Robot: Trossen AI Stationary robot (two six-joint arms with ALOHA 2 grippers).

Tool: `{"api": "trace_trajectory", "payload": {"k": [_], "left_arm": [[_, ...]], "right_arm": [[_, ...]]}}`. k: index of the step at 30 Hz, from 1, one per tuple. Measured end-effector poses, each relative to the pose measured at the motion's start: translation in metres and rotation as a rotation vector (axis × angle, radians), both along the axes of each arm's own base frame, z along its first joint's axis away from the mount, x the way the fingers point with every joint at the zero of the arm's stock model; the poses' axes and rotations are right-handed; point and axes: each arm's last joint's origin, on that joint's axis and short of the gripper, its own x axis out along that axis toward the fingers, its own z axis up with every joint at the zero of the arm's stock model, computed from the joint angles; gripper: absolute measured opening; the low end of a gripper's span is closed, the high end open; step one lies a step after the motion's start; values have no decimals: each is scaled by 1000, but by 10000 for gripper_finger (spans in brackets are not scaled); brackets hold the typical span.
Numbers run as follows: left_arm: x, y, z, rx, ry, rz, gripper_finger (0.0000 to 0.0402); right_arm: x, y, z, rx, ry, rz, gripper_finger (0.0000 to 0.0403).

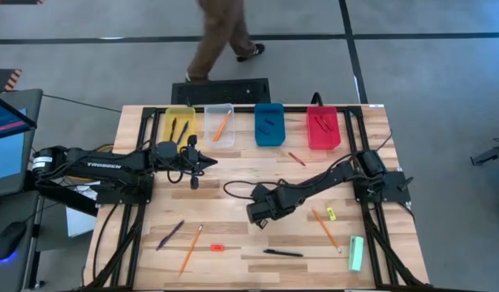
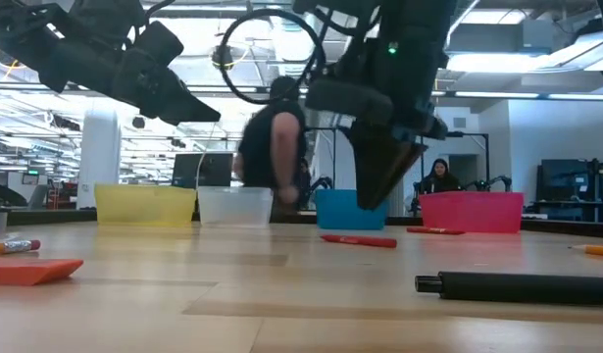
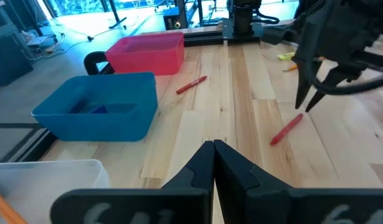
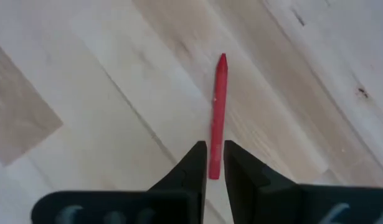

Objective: Sort crayons/erasers/pens/pencils in bins
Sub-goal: Put the red crayon into the red bin

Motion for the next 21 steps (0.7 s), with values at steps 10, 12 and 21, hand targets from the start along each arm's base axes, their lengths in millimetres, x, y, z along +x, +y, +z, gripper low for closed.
{"api": "trace_trajectory", "payload": {"k": [10,12,21], "left_arm": [[0,0,-1,-2,8,0,1],[0,0,-1,-2,9,-1,1],[0,0,-1,-2,9,-1,1]], "right_arm": [[8,-35,-2,75,40,-41,135],[8,-42,-3,103,54,-30,155],[2,-65,-20,137,99,-48,172]]}}
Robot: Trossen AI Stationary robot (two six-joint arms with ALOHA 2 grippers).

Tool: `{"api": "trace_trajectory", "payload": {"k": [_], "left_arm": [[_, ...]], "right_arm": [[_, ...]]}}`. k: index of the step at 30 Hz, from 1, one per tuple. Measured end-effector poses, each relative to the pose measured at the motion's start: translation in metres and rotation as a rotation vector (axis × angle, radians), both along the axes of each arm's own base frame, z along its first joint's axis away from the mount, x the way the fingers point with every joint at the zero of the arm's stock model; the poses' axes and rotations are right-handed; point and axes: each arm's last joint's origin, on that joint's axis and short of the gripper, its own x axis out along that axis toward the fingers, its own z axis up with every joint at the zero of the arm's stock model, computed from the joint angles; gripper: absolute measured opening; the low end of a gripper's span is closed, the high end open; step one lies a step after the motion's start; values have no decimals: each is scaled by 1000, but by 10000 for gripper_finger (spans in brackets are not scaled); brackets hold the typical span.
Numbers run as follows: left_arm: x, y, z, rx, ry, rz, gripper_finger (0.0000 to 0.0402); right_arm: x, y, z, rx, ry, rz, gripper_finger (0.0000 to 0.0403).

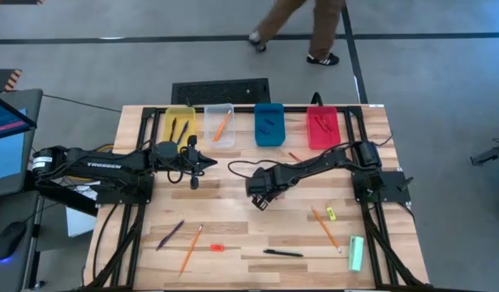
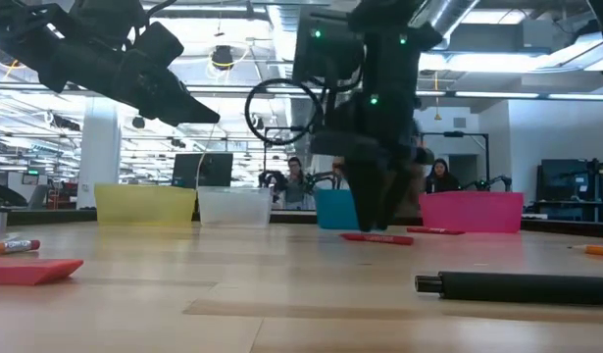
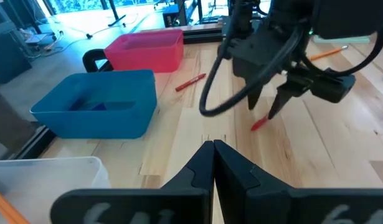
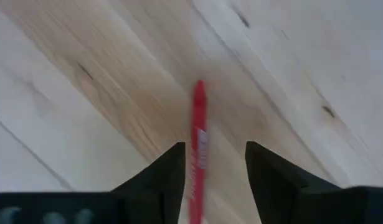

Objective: Sort crayons/erasers/pens/pencils in bins
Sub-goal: Put the red crayon into the red bin

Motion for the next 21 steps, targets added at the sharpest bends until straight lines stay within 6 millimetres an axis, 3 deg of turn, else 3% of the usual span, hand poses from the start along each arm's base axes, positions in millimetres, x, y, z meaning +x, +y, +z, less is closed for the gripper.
{"api": "trace_trajectory", "payload": {"k": [21], "left_arm": [[0,0,0,0,-1,-1,1]], "right_arm": [[-3,-9,-16,75,17,23,70]]}}
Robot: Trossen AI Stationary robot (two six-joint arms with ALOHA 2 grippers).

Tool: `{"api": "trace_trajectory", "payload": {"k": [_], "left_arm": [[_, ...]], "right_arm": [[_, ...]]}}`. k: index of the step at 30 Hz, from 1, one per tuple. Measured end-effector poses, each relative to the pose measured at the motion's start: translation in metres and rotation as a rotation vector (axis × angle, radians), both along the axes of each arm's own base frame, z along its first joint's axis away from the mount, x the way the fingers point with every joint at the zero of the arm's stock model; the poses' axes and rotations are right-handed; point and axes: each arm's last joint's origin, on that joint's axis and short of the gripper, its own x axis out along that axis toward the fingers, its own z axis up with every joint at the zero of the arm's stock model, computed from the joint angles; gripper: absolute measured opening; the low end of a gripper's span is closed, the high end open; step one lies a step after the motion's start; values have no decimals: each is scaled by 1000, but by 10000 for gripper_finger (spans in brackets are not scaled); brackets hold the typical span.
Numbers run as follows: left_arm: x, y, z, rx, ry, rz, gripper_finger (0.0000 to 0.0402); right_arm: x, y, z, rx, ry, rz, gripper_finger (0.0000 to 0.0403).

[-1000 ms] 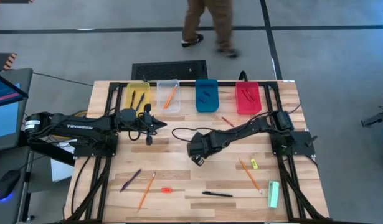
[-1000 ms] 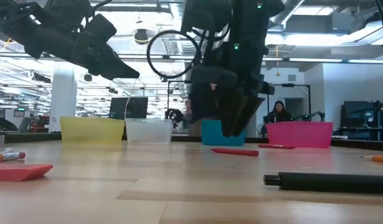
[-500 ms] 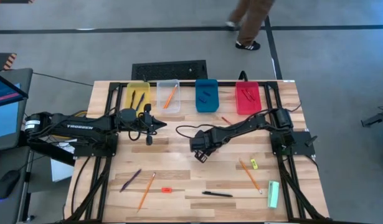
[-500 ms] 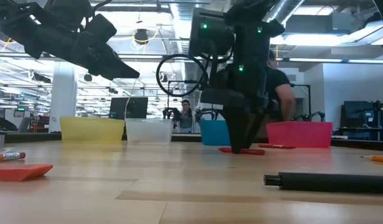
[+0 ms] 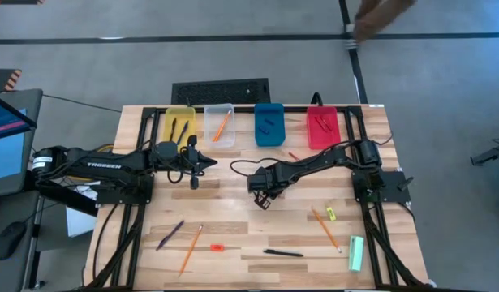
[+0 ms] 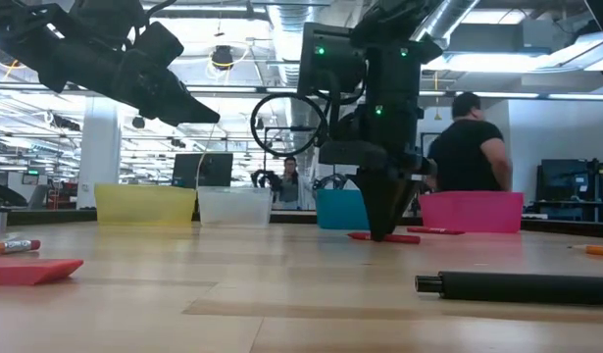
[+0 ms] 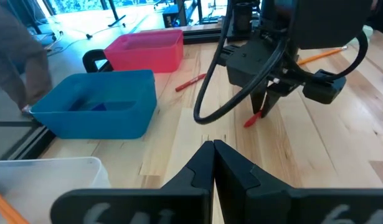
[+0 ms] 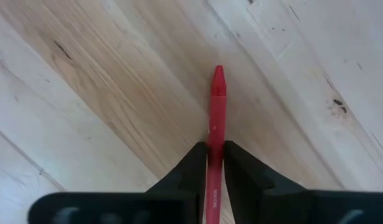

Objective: Sort crayons/erasers/pens/pencils in bins
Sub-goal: Put the red crayon into the red bin

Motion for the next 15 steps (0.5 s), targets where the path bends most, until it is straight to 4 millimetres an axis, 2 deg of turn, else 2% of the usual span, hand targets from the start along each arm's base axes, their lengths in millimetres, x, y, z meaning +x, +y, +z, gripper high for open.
{"api": "trace_trajectory", "payload": {"k": [15], "left_arm": [[0,0,0,0,1,0,1]], "right_arm": [[1,1,3,-18,-22,13,21]]}}
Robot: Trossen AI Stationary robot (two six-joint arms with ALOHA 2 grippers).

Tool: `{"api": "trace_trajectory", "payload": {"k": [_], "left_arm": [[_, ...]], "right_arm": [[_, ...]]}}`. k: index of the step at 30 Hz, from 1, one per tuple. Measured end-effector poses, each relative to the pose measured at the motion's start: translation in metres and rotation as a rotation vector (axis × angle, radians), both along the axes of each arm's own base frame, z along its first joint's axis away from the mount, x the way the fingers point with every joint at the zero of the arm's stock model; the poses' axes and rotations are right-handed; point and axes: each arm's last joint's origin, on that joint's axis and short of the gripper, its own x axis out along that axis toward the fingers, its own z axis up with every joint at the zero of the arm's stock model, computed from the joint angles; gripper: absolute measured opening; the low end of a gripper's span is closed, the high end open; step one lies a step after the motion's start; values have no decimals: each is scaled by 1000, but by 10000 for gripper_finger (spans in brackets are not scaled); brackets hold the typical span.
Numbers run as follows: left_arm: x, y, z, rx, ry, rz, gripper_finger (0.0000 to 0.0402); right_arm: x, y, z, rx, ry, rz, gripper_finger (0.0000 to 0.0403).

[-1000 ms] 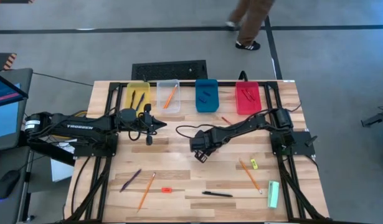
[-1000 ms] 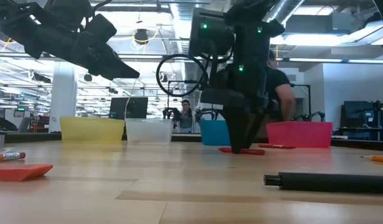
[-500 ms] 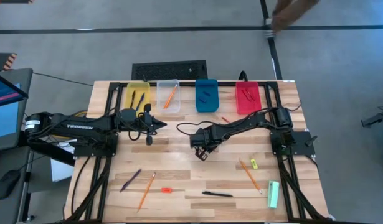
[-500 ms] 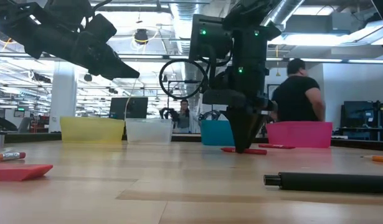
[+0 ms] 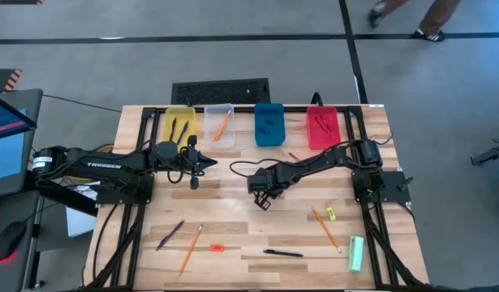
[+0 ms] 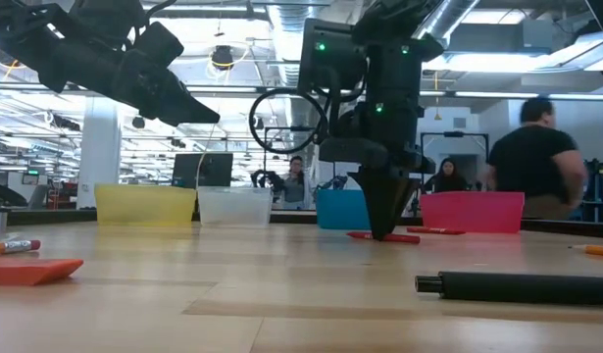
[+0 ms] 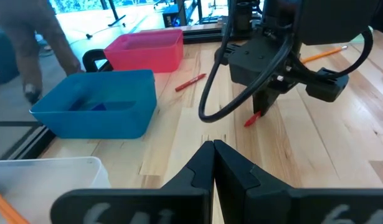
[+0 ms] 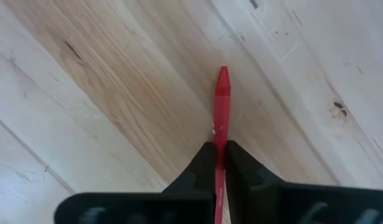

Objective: Sort crayons/erasers/pens/pencils in bins
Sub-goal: Put the red crayon into the red bin

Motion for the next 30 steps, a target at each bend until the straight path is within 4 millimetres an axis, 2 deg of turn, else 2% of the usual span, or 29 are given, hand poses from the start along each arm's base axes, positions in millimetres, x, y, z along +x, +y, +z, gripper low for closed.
{"api": "trace_trajectory", "payload": {"k": [6,17,24,30], "left_arm": [[0,0,0,0,0,0,1],[0,0,0,0,1,0,1],[0,0,-1,-2,7,0,1],[0,0,-1,-2,7,0,1]], "right_arm": [[0,0,11,-5,-50,-3,26],[-9,-4,47,-39,-124,-23,25],[-40,-27,83,-163,-32,-88,22],[-77,-66,113,-281,101,-213,23]]}}
